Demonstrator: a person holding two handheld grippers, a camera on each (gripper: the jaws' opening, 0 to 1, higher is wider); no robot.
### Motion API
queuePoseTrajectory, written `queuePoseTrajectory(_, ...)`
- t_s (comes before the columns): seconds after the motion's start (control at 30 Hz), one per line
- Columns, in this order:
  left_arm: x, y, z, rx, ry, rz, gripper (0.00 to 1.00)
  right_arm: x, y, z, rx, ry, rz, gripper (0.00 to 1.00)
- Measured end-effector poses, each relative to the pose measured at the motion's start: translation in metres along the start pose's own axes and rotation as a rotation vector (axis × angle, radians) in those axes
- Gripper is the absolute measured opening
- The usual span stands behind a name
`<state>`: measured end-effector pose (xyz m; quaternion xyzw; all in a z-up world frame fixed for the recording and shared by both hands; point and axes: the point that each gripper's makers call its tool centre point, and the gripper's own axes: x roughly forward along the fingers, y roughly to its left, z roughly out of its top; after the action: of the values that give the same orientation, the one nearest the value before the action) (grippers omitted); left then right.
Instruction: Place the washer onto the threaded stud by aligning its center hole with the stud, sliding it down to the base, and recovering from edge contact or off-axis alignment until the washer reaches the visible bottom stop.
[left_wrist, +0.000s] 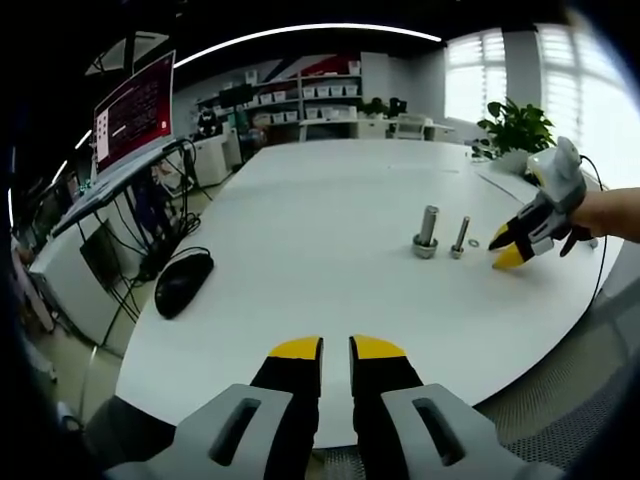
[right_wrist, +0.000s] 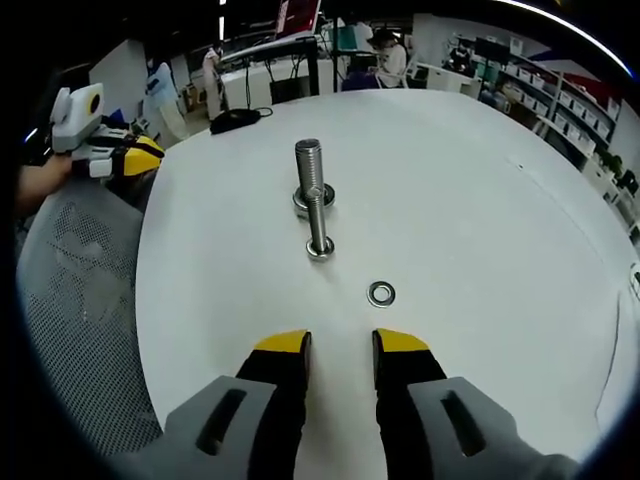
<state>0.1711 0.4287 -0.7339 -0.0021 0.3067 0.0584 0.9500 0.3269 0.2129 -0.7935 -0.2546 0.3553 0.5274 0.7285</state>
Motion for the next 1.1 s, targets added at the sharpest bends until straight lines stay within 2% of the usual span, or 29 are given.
queuePoseTrajectory(0.13, 0.000, 0.001, 0.000, -0.008, -0.001, 0.003, 0.08, 0.001, -0.010, 0.001, 0.006, -0.009, -0.027, 0.26)
queuePoseTrajectory(0.27, 0.000, 0.001, 0.001, -0.009, -0.003, 0.002, 0.08, 0.002, -0.015, 0.003, 0.025, -0.015, -0.025, 0.26)
queuePoseTrajectory(0.43, 0.000, 0.001, 0.000, -0.007, 0.000, 0.005, 0.08, 0.012, -0.026, 0.013, 0.039, -0.032, -0.027, 0.25)
queuePoseTrajectory(0.57, 0.000, 0.000, -0.001, -0.001, 0.006, 0.003, 0.08, 0.017, -0.024, 0.021, 0.007, -0.035, -0.016, 0.23)
queuePoseTrajectory(0.67, 0.000, 0.000, -0.001, -0.001, 0.006, 0.003, 0.08, 0.018, -0.024, 0.020, 0.011, -0.025, -0.012, 0.16)
queuePoseTrajectory(1.1, 0.001, 0.000, -0.001, -0.001, 0.004, -0.002, 0.08, 0.019, -0.021, 0.021, -0.011, -0.019, -0.010, 0.15)
